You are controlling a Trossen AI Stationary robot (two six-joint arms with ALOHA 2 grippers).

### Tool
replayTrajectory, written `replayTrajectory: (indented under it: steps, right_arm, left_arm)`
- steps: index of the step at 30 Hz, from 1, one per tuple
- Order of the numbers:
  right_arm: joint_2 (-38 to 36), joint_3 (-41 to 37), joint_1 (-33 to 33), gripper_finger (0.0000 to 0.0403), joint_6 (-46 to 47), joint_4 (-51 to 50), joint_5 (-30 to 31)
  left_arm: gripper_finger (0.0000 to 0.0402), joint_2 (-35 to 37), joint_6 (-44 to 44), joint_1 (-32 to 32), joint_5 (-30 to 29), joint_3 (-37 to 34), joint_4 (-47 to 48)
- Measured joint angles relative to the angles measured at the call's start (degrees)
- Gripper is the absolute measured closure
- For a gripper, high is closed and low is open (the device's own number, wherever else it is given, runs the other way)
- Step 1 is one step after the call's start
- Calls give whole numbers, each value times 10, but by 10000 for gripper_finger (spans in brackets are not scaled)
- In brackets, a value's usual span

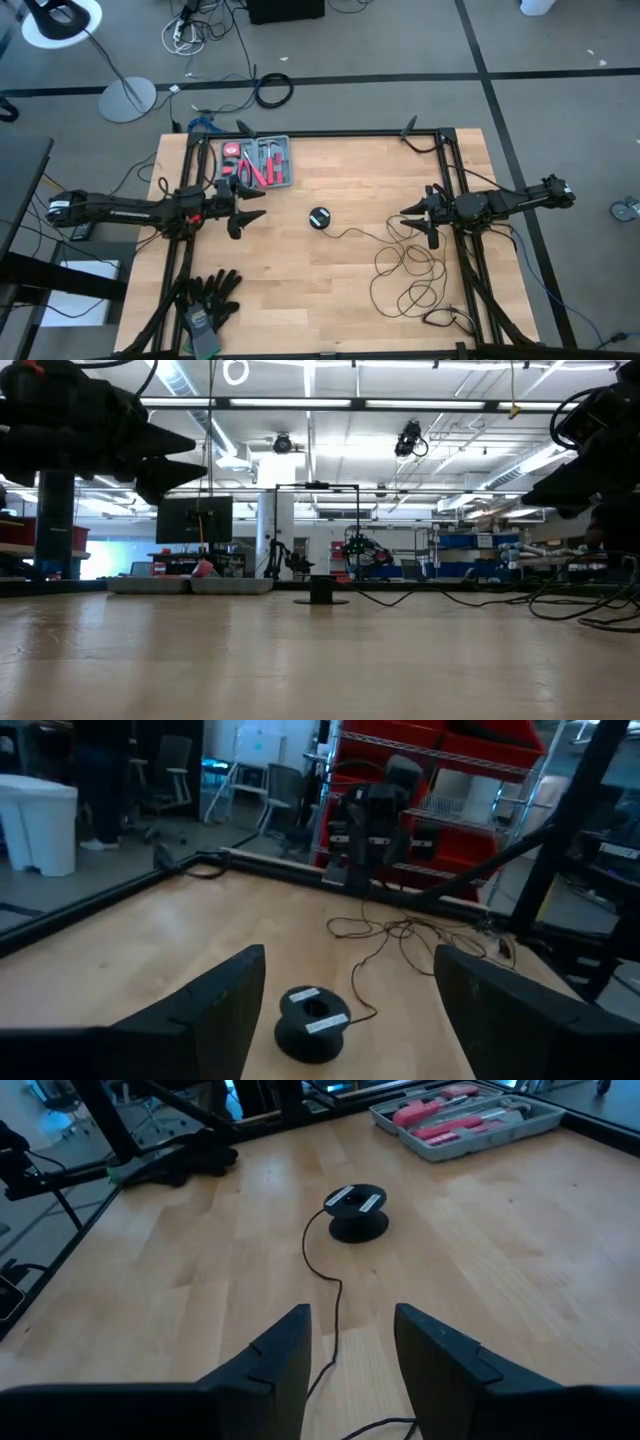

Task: Coil cords
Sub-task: Return to Home Position

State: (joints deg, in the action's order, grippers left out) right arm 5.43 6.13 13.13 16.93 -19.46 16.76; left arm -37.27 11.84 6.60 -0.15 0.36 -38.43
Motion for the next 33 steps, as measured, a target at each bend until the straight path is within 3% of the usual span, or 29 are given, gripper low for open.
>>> replayTrajectory:
  steps: [9, 17, 23, 33]
  right_arm:
    - [0, 0, 0, 257, 1, 0, 0]
    - [0, -1, 0, 257, 1, 0, -1]
    - [0, -1, 0, 258, 5, 0, -5]
    - [0, -1, 0, 258, 1, 0, -5]
  left_arm:
    - [108, 179, -1, -13, -62, 0, 209]
    - [108, 315, -12, -20, -62, 0, 371]
    - [108, 369, -68, -22, -27, 1, 381]
    - [108, 365, -102, -22, -26, 1, 385]
